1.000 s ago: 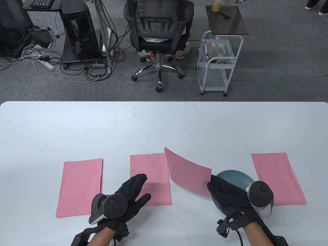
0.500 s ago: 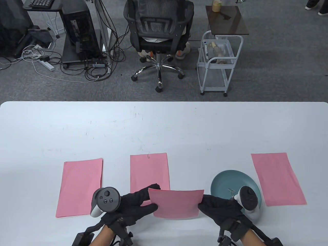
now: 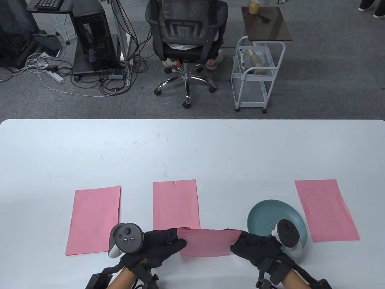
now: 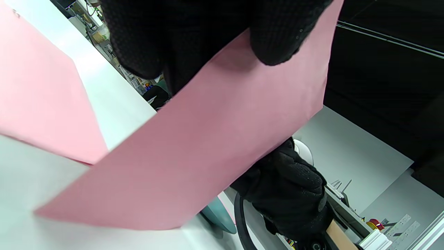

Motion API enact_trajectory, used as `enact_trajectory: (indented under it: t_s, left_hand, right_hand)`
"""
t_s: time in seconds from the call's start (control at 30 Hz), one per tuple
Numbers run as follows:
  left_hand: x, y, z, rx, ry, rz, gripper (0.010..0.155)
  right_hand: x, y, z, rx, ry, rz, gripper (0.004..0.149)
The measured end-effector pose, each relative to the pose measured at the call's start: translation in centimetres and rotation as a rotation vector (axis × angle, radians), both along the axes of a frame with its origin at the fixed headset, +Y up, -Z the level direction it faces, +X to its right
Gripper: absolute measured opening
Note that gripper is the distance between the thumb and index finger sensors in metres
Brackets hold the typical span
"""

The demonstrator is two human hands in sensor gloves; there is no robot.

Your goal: Pinch and push to attach paper clips

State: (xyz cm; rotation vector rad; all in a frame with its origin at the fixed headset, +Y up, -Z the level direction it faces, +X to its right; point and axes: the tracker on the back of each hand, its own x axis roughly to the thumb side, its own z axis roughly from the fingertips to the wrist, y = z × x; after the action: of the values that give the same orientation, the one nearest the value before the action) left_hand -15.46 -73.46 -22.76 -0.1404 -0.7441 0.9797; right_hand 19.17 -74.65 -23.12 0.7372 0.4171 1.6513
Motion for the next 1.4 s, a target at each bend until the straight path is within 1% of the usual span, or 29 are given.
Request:
enact_trajectory:
  t_s: [0.13,0.23,0.33,0.53,0.67,0.7,0.77,0.87,0.93,0.97,1.03,1.1,1.13,1.17,1.23,1.4]
  left_hand:
    - [0.1,-0.1,0.0,-0.003,-0.022,0.011,0.044]
    - [0.1,-0.3,-0.1,-0.026,-0.057,0.050,0.048]
    - [0.4,-0.6,-0.2,-0.042,-0.067,0.052,0.048]
    - [0.6,-0.9,-0.3,-0.050,-0.017,0.071,0.043]
    - [0.2,-0.8,-0.2,-0.028,0.064,0.044,0.042]
    - [0.1,-0.8,-0.3,-0.026,0.067,0.042,0.042]
    - [-0.1,-0.9,-0.5,-0.036,0.068,0.054,0.042]
    - [-0.5,-1.2,-0.7,-0.049,0.090,0.063,0.042]
    - [-0.7,-1.3,-0.9,-0.053,0.125,0.057,0.042]
    - [-0.8,-1.4,-0.9,-0.054,0.134,0.057,0.042]
    - [-0.9,-1.6,-1.0,-0.064,0.140,0.060,0.042]
    - [-0.8,-1.8,-1.0,-0.081,0.135,0.070,0.042]
    - [-0.8,-1.8,-1.0,-0.087,0.132,0.072,0.042]
    - [-0.7,-1.9,-1.0,-0.090,0.126,0.072,0.042]
    - [-0.7,-1.9,-1.0,-0.087,0.124,0.066,0.042]
    - [-0.9,-1.9,-1.0,-0.076,0.133,0.065,0.042]
  right_hand:
    - [-0.1,0.5,0.2,0.066,-0.090,0.030,0.042]
    - [-0.1,0.3,0.1,0.044,-0.059,0.035,0.042]
    - [-0.1,0.1,0.0,0.033,-0.066,0.029,0.042]
    - [0.1,0.2,-0.1,0.050,-0.101,0.042,0.042]
    - [0.7,0.4,-0.4,0.070,-0.182,0.068,0.041]
    - [0.8,0.5,-0.4,0.068,-0.190,0.069,0.041]
    - [1.8,1.3,-0.8,0.079,-0.248,0.071,0.042]
    - [4.2,3.1,-1.3,0.157,-0.392,0.083,0.042]
    - [6.5,4.1,-1.6,0.238,-0.533,0.180,0.043]
    - [7.2,4.3,-1.6,0.261,-0.575,0.248,0.044]
    - [8.6,4.6,-1.5,0.299,-0.673,0.461,0.045]
    - [9.3,4.6,-1.6,0.362,-0.715,0.699,0.045]
    - [9.3,4.5,-1.6,0.370,-0.715,0.772,0.046]
    - [9.3,4.3,-1.7,0.378,-0.709,0.880,0.046]
    - [9.1,3.8,-2.0,0.374,-0.689,0.996,0.046]
    - [8.5,2.5,-2.7,0.307,-0.645,1.140,0.046]
